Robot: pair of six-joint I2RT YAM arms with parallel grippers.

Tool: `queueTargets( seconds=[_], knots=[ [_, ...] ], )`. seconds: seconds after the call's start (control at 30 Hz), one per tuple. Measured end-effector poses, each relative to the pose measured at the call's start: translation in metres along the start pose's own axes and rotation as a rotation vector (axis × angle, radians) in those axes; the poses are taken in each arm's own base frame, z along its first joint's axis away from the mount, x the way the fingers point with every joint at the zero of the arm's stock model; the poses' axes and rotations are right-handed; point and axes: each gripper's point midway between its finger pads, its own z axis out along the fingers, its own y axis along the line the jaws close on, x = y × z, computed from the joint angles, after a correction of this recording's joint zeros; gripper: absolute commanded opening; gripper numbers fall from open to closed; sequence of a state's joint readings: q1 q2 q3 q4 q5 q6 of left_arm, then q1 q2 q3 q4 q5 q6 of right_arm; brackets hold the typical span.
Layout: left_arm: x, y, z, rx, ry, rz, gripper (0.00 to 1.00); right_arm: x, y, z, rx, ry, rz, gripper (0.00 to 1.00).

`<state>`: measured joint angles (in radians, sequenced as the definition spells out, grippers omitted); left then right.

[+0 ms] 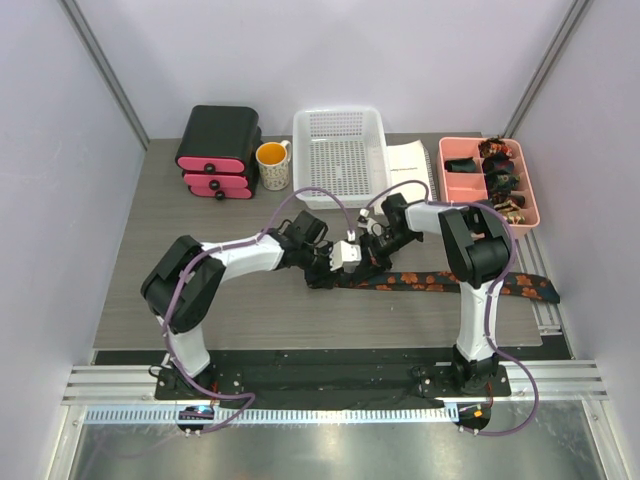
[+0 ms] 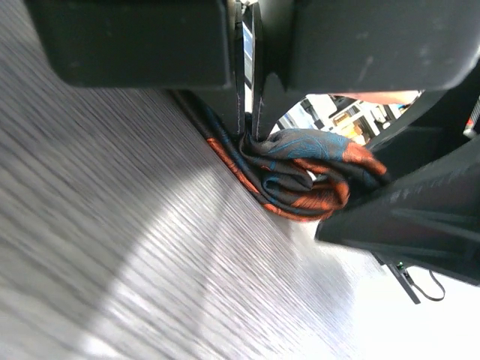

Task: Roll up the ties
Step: Roll the tie at the center of the board.

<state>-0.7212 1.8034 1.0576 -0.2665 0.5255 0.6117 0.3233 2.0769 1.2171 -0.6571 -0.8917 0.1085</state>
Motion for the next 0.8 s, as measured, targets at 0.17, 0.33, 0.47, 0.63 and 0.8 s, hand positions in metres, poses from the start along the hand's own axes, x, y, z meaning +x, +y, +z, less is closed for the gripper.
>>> queueTargets(
  seconds=[0.17,0.33,0.47,0.63,0.8],
  knots=[
    [-0.020,-0.001,-0.014,-0.004,-0.067,0.015,0.37,-0.001,0.008,0.009,-0.011,0.000,-0.005,0.01],
    [-0.031,-0.006,-0.022,0.008,-0.103,0.006,0.32,-0.002,0.024,0.028,-0.029,0.005,-0.001,0.01],
    [-0.028,-0.008,-0.020,0.025,-0.093,-0.007,0.31,-0.008,0.031,0.036,-0.048,-0.009,0.024,0.01],
    [-0.024,-0.007,-0.009,0.052,-0.085,-0.027,0.31,-0.011,0.034,0.039,-0.071,-0.026,0.045,0.01],
    [-0.024,-0.005,-0.004,0.055,-0.081,-0.045,0.27,-0.010,0.035,0.040,-0.103,-0.032,0.072,0.04]
  ],
)
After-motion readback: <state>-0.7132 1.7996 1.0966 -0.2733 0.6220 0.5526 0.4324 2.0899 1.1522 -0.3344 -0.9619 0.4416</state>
